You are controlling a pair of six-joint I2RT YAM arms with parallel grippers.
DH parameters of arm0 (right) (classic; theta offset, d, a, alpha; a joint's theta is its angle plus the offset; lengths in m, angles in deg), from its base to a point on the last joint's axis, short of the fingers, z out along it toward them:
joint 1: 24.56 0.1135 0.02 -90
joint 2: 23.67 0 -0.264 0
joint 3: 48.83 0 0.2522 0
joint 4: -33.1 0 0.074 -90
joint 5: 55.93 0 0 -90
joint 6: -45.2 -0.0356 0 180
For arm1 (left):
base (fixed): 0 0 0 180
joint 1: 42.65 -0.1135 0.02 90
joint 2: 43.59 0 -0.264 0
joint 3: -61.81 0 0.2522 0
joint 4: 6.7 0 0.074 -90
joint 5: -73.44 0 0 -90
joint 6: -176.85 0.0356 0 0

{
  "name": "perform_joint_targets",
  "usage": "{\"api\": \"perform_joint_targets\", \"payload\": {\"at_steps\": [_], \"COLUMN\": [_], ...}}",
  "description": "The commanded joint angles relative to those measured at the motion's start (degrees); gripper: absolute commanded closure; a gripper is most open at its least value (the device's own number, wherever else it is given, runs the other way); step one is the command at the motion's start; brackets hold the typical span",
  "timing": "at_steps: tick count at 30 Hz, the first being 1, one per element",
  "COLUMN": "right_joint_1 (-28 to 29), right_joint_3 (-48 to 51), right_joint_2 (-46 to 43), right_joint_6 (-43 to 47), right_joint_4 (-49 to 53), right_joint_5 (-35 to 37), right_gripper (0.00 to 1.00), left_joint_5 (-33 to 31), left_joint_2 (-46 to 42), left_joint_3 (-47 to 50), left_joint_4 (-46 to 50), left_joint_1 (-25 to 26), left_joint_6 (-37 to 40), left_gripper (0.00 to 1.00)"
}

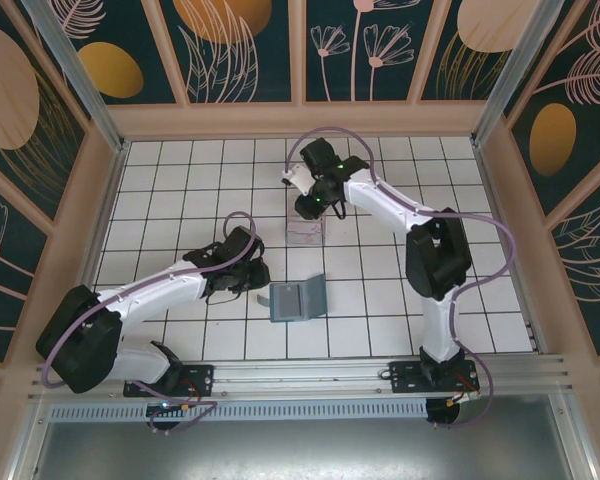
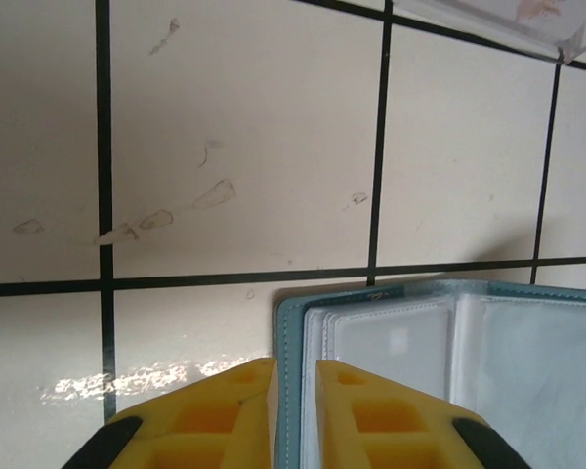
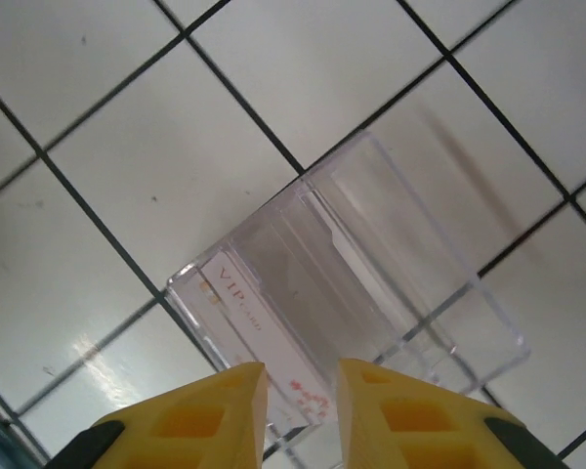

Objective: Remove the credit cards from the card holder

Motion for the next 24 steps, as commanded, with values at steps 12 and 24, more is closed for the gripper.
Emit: {"api": "perform_joint_targets", "payload": {"at_steps": [12,24], "right_joint_1": [1.4,9.7], "right_joint_3": [19.9,30.5], "right_joint_2": [-15.2,-22.0], "right_joint_6": [-45.5,-54.3], "right_joint_4": [-11.7,-14.2], "right_joint_5": [-9.0,-9.0], "right_gripper": [0.79,0.79], "left_joint_5": [-5.1,-5.2], "left_joint_2": [-8.1,-5.4], "left_joint_3": [-1.4,-5.8], "left_joint_4": [-3.9,0.9], "left_joint_1": [-0.7,-1.6], "left_joint_6": [3.3,10.1], "left_gripper": [0.63,0.54]}}
